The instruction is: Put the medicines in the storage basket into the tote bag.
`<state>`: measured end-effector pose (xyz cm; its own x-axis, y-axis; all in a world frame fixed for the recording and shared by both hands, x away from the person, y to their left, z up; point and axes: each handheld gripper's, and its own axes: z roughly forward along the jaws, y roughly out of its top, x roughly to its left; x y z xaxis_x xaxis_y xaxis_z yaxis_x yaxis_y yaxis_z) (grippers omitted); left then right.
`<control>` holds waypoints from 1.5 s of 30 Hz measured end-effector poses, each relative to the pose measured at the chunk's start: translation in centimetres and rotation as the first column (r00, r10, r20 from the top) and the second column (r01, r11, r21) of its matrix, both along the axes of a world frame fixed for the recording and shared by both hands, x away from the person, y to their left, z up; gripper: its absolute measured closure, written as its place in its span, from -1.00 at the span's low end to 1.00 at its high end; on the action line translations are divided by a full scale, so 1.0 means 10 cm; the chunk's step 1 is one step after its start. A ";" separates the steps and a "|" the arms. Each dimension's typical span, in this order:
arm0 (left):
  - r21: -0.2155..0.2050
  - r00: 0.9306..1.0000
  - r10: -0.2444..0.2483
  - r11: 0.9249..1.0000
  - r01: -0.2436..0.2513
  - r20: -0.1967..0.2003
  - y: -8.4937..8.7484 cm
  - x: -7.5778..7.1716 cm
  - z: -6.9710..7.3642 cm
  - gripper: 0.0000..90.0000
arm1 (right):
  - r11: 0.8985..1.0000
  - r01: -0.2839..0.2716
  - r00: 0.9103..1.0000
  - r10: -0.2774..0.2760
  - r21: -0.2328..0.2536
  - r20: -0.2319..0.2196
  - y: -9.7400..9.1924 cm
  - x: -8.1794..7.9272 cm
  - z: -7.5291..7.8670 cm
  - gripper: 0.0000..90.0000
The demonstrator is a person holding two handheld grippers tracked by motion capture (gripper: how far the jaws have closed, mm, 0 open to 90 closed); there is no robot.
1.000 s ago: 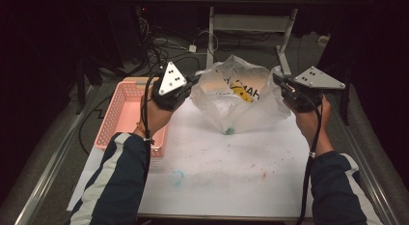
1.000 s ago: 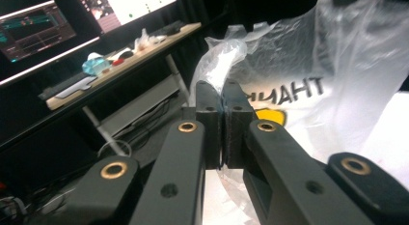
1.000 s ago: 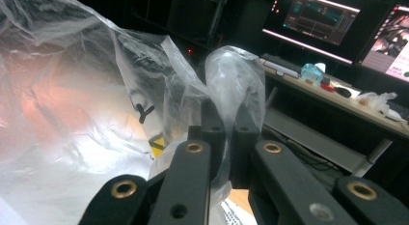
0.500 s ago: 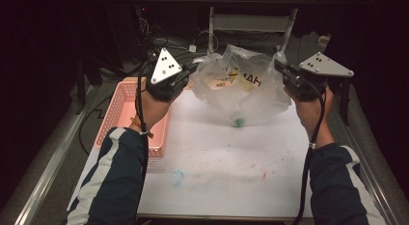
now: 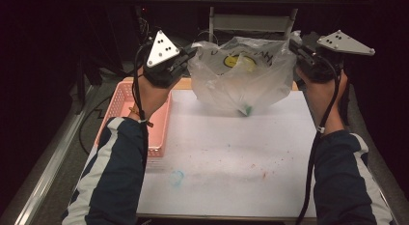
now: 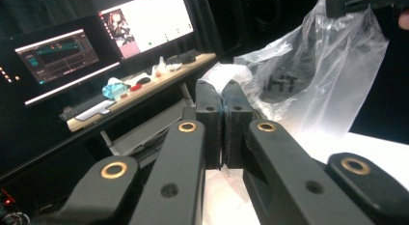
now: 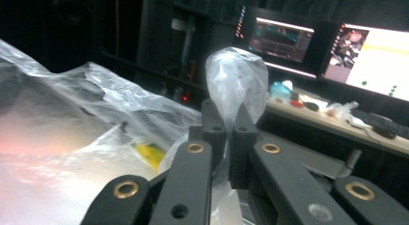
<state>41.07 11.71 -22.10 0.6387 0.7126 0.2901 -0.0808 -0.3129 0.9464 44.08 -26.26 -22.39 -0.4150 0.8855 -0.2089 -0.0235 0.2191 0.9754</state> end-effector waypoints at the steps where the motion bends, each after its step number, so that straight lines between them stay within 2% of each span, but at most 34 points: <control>1: -0.002 1.000 0.001 1.000 -0.001 0.008 0.01 -0.03 0.02 0.91 | 1.000 -0.009 1.000 0.009 0.004 0.001 0.02 -0.03 0.01 1.00; 3: -0.010 1.000 -0.003 1.000 0.003 0.020 0.02 -0.10 0.07 0.91 | 0.999 -0.029 1.000 0.029 0.021 0.007 0.05 -0.10 0.05 1.00; 6: -0.013 0.999 -0.004 1.000 0.005 0.041 0.03 -0.18 0.16 0.91 | 0.999 -0.034 0.998 0.034 -0.009 0.048 0.11 -0.22 0.15 1.00; 11: -0.017 0.999 -0.012 1.000 0.013 0.046 0.00 -0.17 0.24 0.91 | 0.999 -0.041 0.995 0.040 0.012 0.088 0.10 -0.30 0.31 1.00; 13: -0.013 1.000 -0.013 1.000 0.013 0.026 -0.03 -0.11 0.20 0.90 | 0.999 -0.036 0.996 0.036 0.005 0.077 0.10 -0.27 0.28 1.00; 17: -0.021 1.000 -0.001 1.000 0.001 -0.009 -0.10 0.02 0.05 0.87 | 1.000 -0.020 0.999 0.019 0.007 0.040 0.10 -0.15 0.13 1.00; 19: -0.016 1.000 0.017 1.000 -0.017 -0.016 -0.13 0.07 -0.03 0.74 | 1.000 -0.005 1.000 0.004 0.008 0.018 0.08 -0.08 0.05 1.00; 22: -0.010 0.999 0.007 1.000 -0.007 -0.042 -0.16 0.15 -0.13 0.66 | 1.000 0.014 1.000 -0.013 0.011 -0.007 0.03 0.00 -0.05 1.00; 26: -0.004 0.998 0.019 1.000 -0.019 -0.064 -0.22 0.24 -0.23 0.34 | 0.999 0.037 0.999 -0.036 0.018 -0.036 -0.04 0.08 -0.16 1.00; 28: 0.001 0.997 0.019 1.000 -0.019 -0.069 -0.25 0.26 -0.27 0.28 | 0.999 0.042 0.998 -0.041 0.023 -0.050 -0.06 0.11 -0.20 1.00; 33: 0.021 0.997 0.022 1.000 -0.020 -0.079 -0.30 0.28 -0.33 0.27 | 0.999 0.045 0.997 -0.043 0.025 -0.061 -0.07 0.15 -0.26 0.99; 41: 0.041 0.995 0.013 0.999 -0.009 -0.102 -0.35 0.27 -0.45 0.28 | 0.998 0.055 0.996 -0.056 -0.009 -0.073 -0.05 0.16 -0.29 0.95; 45: 0.052 0.993 0.007 0.999 -0.001 -0.116 -0.38 0.27 -0.51 0.28 | 0.995 0.077 0.994 -0.081 -0.060 -0.072 -0.01 0.14 -0.28 0.87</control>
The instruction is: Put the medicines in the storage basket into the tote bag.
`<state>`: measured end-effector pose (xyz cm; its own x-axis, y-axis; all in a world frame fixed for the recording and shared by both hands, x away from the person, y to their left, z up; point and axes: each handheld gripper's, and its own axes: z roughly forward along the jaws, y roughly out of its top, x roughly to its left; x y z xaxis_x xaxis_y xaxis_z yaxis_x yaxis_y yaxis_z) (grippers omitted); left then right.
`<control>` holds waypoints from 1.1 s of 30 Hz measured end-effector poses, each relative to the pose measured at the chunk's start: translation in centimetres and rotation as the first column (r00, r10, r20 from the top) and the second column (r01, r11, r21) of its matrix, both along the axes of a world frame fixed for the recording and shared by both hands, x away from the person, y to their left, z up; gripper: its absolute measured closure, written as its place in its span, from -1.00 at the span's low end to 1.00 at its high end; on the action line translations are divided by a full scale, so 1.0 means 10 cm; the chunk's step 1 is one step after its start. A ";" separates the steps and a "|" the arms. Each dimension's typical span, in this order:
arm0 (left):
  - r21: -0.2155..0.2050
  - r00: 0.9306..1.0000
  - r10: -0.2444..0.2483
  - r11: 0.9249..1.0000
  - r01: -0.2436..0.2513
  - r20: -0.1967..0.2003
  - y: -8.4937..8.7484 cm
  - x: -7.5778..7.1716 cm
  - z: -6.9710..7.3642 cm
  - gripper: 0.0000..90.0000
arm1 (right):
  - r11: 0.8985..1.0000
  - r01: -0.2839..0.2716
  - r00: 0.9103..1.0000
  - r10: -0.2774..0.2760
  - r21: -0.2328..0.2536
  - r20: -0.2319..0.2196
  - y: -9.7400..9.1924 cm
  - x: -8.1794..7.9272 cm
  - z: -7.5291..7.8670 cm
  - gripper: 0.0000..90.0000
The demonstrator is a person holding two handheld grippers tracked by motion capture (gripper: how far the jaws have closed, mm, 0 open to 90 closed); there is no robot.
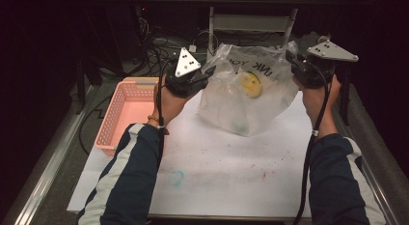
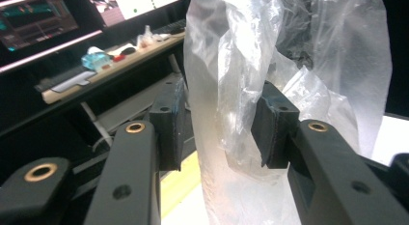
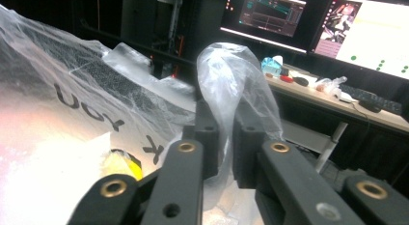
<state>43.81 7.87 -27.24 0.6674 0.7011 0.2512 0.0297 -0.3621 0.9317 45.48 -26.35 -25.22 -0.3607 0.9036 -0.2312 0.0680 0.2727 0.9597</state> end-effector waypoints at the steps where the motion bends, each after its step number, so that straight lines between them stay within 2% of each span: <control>1: 0.010 1.000 0.004 1.000 -0.004 -0.002 -0.01 0.01 -0.01 0.28 | 1.000 0.005 1.000 -0.005 -0.001 -0.005 0.00 0.00 0.00 0.87; 4: 0.026 1.000 0.009 1.000 -0.009 -0.006 -0.06 0.02 -0.03 0.28 | 1.000 0.006 1.000 -0.006 -0.003 -0.015 -0.02 0.00 -0.03 0.80; 7: 0.032 1.000 0.008 0.999 -0.008 -0.002 -0.09 0.02 -0.04 0.28 | 1.000 0.002 1.000 -0.002 0.002 -0.028 -0.04 0.00 -0.05 0.64; 10: 0.043 1.000 0.009 0.999 -0.009 0.000 -0.10 0.03 -0.04 0.28 | 1.000 -0.005 1.000 0.005 -0.021 -0.015 -0.05 -0.03 -0.04 0.45; 15: 0.042 1.000 0.016 0.999 -0.016 -0.008 -0.06 0.02 -0.04 0.28 | 0.999 -0.032 0.999 0.032 -0.025 -0.006 -0.03 -0.08 -0.04 0.28; 20: 0.044 1.000 0.016 0.999 -0.016 0.003 0.01 -0.04 -0.04 0.28 | 0.999 -0.029 1.000 0.029 -0.038 0.012 0.04 -0.13 -0.05 0.02; 24: 0.049 1.000 0.017 0.999 -0.017 0.008 0.05 -0.08 -0.02 0.25 | 0.999 -0.021 0.998 0.024 -0.049 0.061 0.09 -0.20 0.00 -0.15; 32: 0.051 1.000 0.007 0.999 -0.007 0.010 0.14 -0.12 0.01 0.05 | 0.998 -0.051 0.996 0.054 -0.040 0.071 0.13 -0.25 0.11 -0.40; 33: 0.052 1.000 0.015 0.999 -0.016 0.017 0.14 -0.12 0.01 -0.05 | 0.997 -0.060 0.996 0.062 -0.039 0.068 0.14 -0.26 0.12 -0.43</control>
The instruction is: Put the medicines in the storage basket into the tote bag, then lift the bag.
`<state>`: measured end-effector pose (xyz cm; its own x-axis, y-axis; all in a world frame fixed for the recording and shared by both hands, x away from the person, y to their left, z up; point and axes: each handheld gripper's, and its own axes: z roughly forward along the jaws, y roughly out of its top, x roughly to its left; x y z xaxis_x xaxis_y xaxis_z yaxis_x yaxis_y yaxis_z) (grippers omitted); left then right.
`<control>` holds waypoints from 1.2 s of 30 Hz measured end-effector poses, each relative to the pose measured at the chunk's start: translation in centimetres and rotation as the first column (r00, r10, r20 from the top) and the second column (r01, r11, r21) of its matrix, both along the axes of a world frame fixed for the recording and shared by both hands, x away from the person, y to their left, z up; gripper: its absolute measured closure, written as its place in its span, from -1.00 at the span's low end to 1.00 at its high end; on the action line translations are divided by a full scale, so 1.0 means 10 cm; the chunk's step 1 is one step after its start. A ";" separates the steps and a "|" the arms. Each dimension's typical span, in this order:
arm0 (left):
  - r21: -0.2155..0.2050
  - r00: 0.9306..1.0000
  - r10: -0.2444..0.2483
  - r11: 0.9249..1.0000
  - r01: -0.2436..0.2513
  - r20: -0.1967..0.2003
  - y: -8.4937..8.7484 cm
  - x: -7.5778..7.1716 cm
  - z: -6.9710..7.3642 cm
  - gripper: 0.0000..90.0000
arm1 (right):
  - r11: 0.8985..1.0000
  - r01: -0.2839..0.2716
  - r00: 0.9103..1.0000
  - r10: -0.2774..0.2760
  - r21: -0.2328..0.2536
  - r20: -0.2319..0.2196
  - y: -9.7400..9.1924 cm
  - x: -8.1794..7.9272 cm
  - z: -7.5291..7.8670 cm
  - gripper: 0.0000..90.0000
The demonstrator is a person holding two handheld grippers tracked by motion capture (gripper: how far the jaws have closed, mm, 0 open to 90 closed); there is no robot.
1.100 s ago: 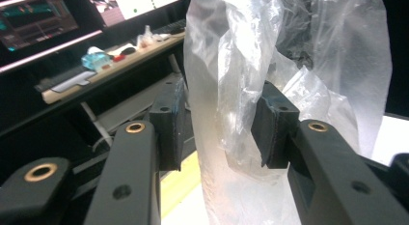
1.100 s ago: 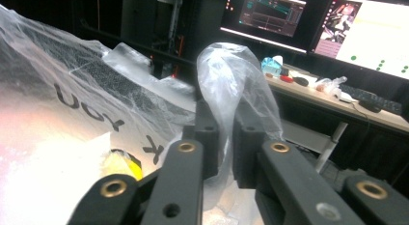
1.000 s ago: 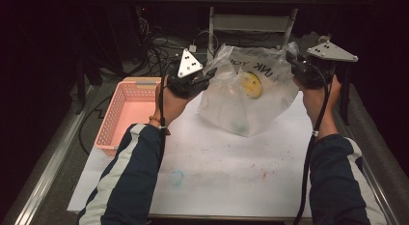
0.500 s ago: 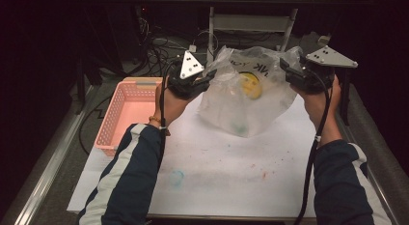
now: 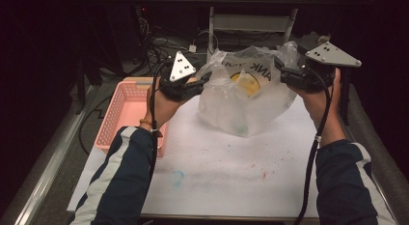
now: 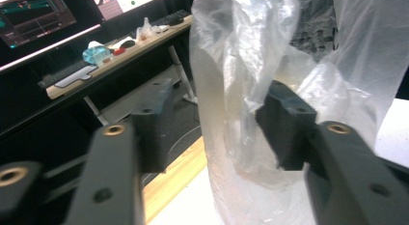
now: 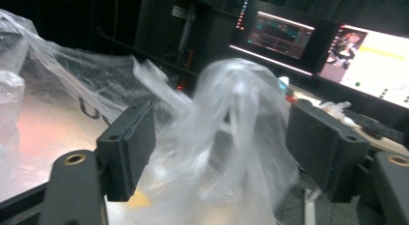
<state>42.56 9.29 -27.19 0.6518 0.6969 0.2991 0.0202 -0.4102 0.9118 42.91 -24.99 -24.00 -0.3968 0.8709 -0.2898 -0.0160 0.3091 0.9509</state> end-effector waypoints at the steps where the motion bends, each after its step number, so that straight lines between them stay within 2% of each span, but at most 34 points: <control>1: 0.002 1.000 0.009 1.000 -0.009 0.008 0.00 -0.01 -0.01 -0.13 | 1.000 -0.004 1.000 0.004 0.001 0.005 0.00 -0.01 0.01 -0.44; 8: 0.010 1.000 0.023 1.000 -0.023 0.014 0.06 -0.08 -0.07 -0.43 | 0.998 -0.049 0.999 0.049 0.029 -0.019 0.02 -0.08 0.01 -0.53; 11: 0.020 1.000 0.009 1.000 -0.009 0.013 0.09 -0.13 -0.11 -0.52 | 0.998 -0.060 0.998 0.060 0.025 -0.029 0.00 -0.14 -0.03 -0.56; 14: 0.040 1.000 0.003 0.999 -0.004 0.018 0.11 -0.19 -0.14 -0.53 | 0.998 -0.064 0.998 0.065 0.017 -0.027 -0.04 -0.21 -0.08 -0.58; 21: 0.054 1.000 -0.018 0.998 0.017 0.020 0.13 -0.31 -0.21 -0.53 | 0.998 -0.059 0.998 0.059 -0.013 -0.039 -0.17 -0.38 -0.19 -0.61; 23: 0.064 1.000 -0.025 0.998 0.024 0.014 0.13 -0.35 -0.25 -0.53 | 0.998 -0.068 0.996 0.067 -0.016 -0.056 -0.21 -0.44 -0.22 -0.62; 25: 0.070 0.999 -0.032 0.997 0.032 0.010 0.15 -0.40 -0.29 -0.53 | 0.997 -0.071 0.996 0.070 -0.030 -0.052 -0.26 -0.52 -0.25 -0.63; 29: 0.081 0.999 -0.045 0.996 0.045 -0.002 0.18 -0.50 -0.37 -0.53 | 0.997 -0.078 0.995 0.076 -0.026 -0.060 -0.37 -0.68 -0.33 -0.64; 33: 0.115 0.999 -0.052 0.992 0.052 -0.003 0.15 -0.56 -0.46 -0.52 | 0.997 -0.064 0.996 0.061 -0.046 -0.067 -0.47 -0.80 -0.44 -0.64; 35: 0.151 0.999 -0.045 0.988 0.045 -0.003 0.10 -0.55 -0.50 -0.42 | 0.996 -0.069 0.996 0.065 -0.051 -0.066 -0.50 -0.84 -0.46 -0.63; 36: 0.158 0.999 -0.053 0.986 0.053 -0.006 0.08 -0.54 -0.51 -0.19 | 0.996 -0.069 0.995 0.065 -0.057 -0.069 -0.50 -0.85 -0.46 -0.63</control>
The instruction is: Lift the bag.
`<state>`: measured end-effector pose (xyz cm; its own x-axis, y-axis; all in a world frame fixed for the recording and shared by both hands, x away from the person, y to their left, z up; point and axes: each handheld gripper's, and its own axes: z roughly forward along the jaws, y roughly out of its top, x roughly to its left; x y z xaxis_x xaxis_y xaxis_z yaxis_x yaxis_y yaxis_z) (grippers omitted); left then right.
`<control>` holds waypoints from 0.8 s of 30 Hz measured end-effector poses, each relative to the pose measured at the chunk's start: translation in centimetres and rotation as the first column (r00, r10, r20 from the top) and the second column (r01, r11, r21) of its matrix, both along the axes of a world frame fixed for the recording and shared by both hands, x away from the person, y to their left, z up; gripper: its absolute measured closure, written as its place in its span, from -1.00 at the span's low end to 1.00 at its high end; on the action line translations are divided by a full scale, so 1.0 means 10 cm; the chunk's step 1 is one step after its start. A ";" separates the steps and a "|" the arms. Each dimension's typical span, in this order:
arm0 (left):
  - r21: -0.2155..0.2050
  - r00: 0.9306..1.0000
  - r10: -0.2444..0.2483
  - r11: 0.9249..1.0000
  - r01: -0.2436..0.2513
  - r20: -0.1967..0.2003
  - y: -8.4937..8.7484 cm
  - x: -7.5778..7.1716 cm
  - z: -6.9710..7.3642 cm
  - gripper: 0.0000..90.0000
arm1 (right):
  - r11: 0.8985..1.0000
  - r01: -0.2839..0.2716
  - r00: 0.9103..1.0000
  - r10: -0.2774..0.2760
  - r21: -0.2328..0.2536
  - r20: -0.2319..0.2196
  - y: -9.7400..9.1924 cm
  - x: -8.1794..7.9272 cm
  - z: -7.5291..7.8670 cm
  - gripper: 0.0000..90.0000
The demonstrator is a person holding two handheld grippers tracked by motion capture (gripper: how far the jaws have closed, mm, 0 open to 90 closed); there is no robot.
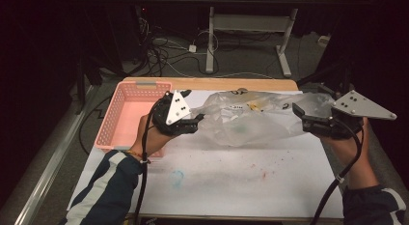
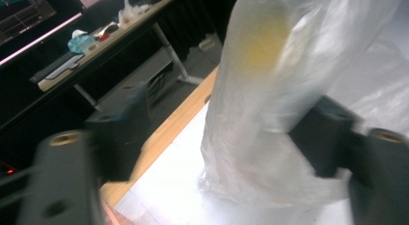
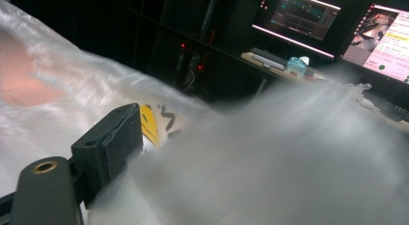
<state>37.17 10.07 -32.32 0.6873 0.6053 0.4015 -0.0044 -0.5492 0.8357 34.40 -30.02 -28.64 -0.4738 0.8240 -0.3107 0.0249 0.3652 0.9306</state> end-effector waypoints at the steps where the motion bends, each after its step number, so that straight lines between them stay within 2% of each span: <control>1: 0.004 1.000 -0.021 1.000 0.021 -0.009 -0.02 0.01 -0.01 0.10 | 1.000 0.000 1.000 0.000 -0.012 0.001 -0.01 -0.01 0.01 -0.63; 2: 0.019 0.999 -0.033 0.999 0.034 -0.023 -0.04 0.03 -0.02 0.21 | 1.000 0.003 1.000 -0.003 -0.014 0.002 -0.02 -0.01 0.02 -0.62; 3: 0.036 0.998 -0.047 0.998 0.048 -0.029 -0.06 0.04 -0.03 0.41 | 1.000 -0.001 1.000 0.001 -0.010 0.003 -0.03 -0.02 0.03 -0.61; 4: 0.047 0.999 -0.039 0.998 0.040 -0.026 -0.08 0.05 -0.04 0.60 | 1.000 -0.009 1.000 0.009 -0.005 0.001 -0.04 -0.02 0.05 -0.61; 6: 0.052 0.999 -0.025 0.998 0.026 -0.026 -0.06 0.06 -0.03 0.73 | 1.000 -0.018 1.000 0.018 0.005 0.004 -0.06 -0.04 0.07 -0.61; 7: 0.045 1.000 -0.019 0.999 0.020 -0.021 -0.03 0.06 -0.02 0.80 | 1.000 -0.025 1.000 0.025 0.011 0.004 -0.07 -0.05 0.08 -0.61; 9: 0.003 1.000 -0.021 1.000 0.021 -0.014 0.07 0.04 0.02 0.83 | 0.999 -0.036 0.999 0.036 0.025 0.004 -0.08 -0.07 0.08 -0.61; 13: -0.052 1.000 0.000 0.999 0.000 -0.002 0.27 -0.01 0.12 0.82 | 0.998 -0.056 0.998 0.056 0.024 0.014 -0.05 -0.14 0.12 -0.62; 16: -0.048 0.999 0.036 0.998 -0.035 0.036 0.37 -0.06 0.20 0.86 | 0.998 -0.065 0.997 0.065 0.008 0.036 -0.01 -0.19 0.20 -0.62; 19: -0.060 0.997 0.052 0.997 -0.049 0.051 0.49 -0.08 0.27 0.87 | 0.996 -0.083 0.994 0.082 0.017 0.066 0.00 -0.23 0.32 -0.62; 21: -0.106 0.998 0.047 0.993 -0.042 0.046 0.59 -0.10 0.30 0.86 | 0.996 -0.090 0.993 0.088 0.028 0.074 0.00 -0.26 0.38 -0.62; 22: -0.126 0.999 0.023 0.992 -0.018 0.035 0.64 -0.11 0.31 0.69 | 0.996 -0.087 0.993 0.084 0.030 0.077 -0.01 -0.27 0.40 -0.62; 24: -0.150 0.998 0.049 0.988 -0.044 0.030 0.72 -0.15 0.31 0.24 | 0.995 -0.092 0.993 0.088 0.043 0.080 -0.03 -0.27 0.43 -0.60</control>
<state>35.68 17.26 -29.20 0.6444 0.6914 0.3266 -0.0112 -0.4186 0.9081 31.68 -30.33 -24.34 -0.5227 0.7935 -0.3116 -0.0795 0.3186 0.9446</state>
